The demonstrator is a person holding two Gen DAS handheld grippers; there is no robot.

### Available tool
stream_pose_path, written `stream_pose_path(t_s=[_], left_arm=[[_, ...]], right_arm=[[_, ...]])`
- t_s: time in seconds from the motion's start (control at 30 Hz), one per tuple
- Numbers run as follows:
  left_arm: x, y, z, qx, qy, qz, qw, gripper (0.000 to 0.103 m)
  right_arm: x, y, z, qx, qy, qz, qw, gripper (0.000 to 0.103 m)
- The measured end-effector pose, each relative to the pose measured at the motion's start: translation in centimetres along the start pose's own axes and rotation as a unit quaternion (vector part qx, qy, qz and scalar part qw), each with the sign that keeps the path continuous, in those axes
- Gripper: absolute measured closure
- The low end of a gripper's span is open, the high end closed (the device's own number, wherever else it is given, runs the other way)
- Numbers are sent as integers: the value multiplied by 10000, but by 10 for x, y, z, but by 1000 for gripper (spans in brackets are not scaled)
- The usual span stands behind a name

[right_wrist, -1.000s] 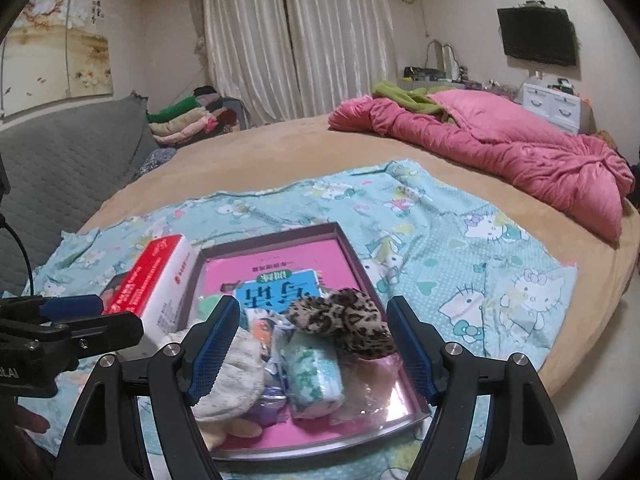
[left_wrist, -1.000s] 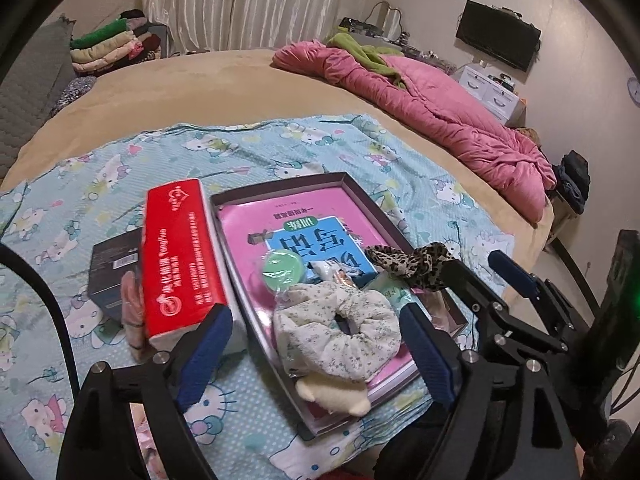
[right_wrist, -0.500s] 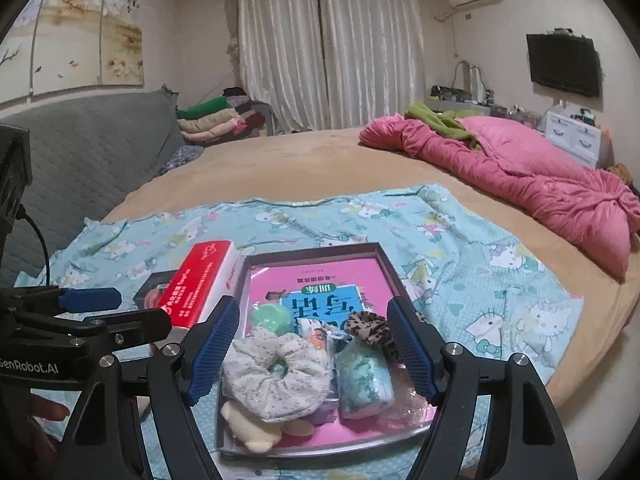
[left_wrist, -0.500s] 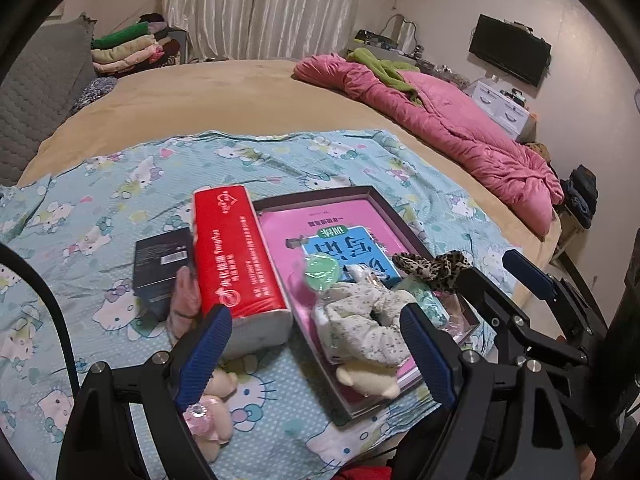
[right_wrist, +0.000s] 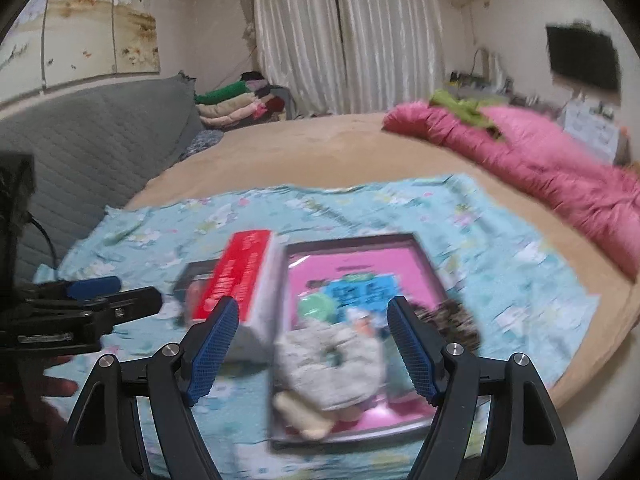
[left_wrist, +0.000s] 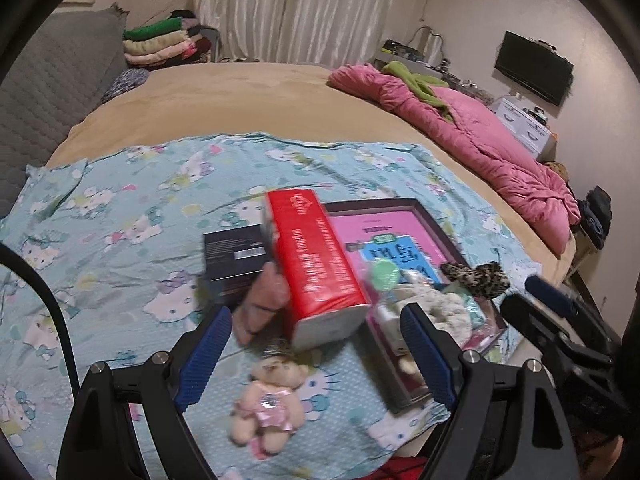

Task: Organize soft objects
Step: 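Withdraw both tools from the tray back toward the pile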

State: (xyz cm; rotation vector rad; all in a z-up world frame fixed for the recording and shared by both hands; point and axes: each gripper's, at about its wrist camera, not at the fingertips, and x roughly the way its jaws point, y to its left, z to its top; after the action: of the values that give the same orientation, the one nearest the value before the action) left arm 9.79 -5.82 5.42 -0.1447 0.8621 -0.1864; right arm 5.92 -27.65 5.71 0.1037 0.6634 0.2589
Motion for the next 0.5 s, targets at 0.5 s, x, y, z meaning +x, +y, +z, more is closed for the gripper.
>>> stream_pose_path(t_s=[0.5], left_arm=[[13,61,-12,-349,71,221,9991,17]], right_arm=[[45,83,-43,-405,1129,615,9909,25]])
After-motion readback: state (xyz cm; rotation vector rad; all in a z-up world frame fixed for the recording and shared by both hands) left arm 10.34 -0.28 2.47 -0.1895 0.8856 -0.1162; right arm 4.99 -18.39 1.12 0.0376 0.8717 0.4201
